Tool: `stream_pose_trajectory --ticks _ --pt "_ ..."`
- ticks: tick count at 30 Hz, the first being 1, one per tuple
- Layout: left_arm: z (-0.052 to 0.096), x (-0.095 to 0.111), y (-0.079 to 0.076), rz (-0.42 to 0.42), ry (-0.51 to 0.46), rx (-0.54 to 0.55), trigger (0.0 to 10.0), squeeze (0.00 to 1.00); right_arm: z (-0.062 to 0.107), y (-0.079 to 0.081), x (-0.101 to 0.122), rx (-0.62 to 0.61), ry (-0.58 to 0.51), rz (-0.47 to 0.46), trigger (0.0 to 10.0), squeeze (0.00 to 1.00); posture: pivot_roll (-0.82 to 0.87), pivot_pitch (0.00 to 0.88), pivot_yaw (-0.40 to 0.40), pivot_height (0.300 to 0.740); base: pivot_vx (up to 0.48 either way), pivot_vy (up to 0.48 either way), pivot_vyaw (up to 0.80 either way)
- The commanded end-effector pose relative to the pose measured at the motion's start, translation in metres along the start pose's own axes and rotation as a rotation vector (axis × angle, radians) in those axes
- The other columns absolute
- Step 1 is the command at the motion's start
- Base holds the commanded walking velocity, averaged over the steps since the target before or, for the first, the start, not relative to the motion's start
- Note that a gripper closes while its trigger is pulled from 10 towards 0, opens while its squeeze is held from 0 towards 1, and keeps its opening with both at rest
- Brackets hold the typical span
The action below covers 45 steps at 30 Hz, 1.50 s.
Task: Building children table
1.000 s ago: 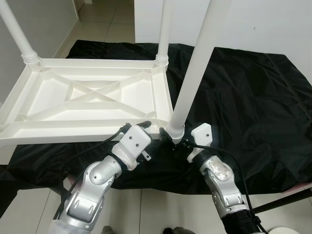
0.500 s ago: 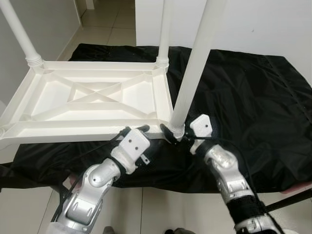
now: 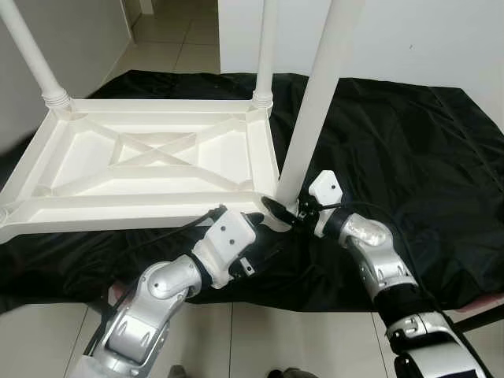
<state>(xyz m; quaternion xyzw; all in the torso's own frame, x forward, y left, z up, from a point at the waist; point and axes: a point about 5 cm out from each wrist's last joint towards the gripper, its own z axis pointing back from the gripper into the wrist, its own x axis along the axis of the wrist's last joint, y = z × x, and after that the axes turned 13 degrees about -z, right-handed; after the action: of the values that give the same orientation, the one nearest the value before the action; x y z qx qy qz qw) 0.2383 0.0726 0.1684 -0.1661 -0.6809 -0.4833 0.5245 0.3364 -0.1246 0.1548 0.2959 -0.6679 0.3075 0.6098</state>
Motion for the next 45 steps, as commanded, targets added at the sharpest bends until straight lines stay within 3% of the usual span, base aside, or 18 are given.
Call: stream_pose_trajectory --ticks 1,10,11,17,19,28,30,36,40,45 --pt "0.0 0.0 0.001 -0.002 -0.003 -0.025 10.0 0.0 0.0 -0.002 0.001 0.034 0.033 0.034 0.0 0.0 0.0 0.098 0.016 0.74 0.0 0.0 0.0" --pt "-0.001 0.001 0.005 -0.01 0.01 -0.014 10.0 0.0 0.005 -0.006 -0.005 0.048 0.054 -0.012 0.0 0.0 -0.01 0.096 0.011 0.74 0.0 0.0 0.0" --pt "-0.001 0.0 0.004 -0.009 0.011 -0.016 10.0 0.0 0.007 -0.005 -0.007 0.035 0.056 -0.043 10.0 0.0 -0.01 0.089 0.0 0.74 0.0 0.0 0.0" --pt "-0.002 0.0 0.002 -0.007 0.013 -0.019 10.0 0.0 0.007 -0.003 -0.008 -0.026 0.037 -0.104 10.0 0.0 -0.02 0.085 -0.009 0.74 0.0 0.0 0.0" --pt "-0.003 -0.002 0.0 -0.006 0.017 -0.021 10.0 0.0 0.006 0.002 -0.008 -0.144 0.032 -0.096 10.0 0.0 -0.02 0.079 -0.021 0.74 0.0 0.0 0.0" --pt "-0.003 -0.001 0.0 0.025 0.007 -0.003 10.0 0.0 0.008 0.008 -0.011 -0.368 0.015 -0.11 10.0 0.0 -0.02 0.073 -0.033 0.74 0.0 0.0 0.0" --pt "-0.001 -0.002 0.001 0.015 0.014 -0.002 10.0 0.0 0.008 0.016 -0.014 -0.525 -0.008 -0.135 10.0 0.0 -0.01 0.067 -0.037 0.74 0.0 0.0 0.0" --pt "0.0 -0.003 0.002 0.009 0.022 -0.001 10.0 0.0 0.006 0.031 -0.016 -0.775 -0.037 -0.19 10.0 0.0 -0.01 0.06 -0.034 0.74 0.0 0.0 0.0" --pt "0.0 -0.004 0.004 0.003 0.025 -0.001 10.0 0.0 -0.002 0.045 -0.015 -0.791 -0.043 -0.215 10.0 0.0 -0.01 0.057 -0.029 0.74 0.0 0.0 0.0" --pt "0.0 -0.004 0.005 0.002 0.024 -0.002 10.0 0.0 -0.002 0.043 -0.012 -0.787 -0.057 -0.209 10.0 0.0 -0.01 0.056 -0.028 0.74 0.0 0.0 0.0"
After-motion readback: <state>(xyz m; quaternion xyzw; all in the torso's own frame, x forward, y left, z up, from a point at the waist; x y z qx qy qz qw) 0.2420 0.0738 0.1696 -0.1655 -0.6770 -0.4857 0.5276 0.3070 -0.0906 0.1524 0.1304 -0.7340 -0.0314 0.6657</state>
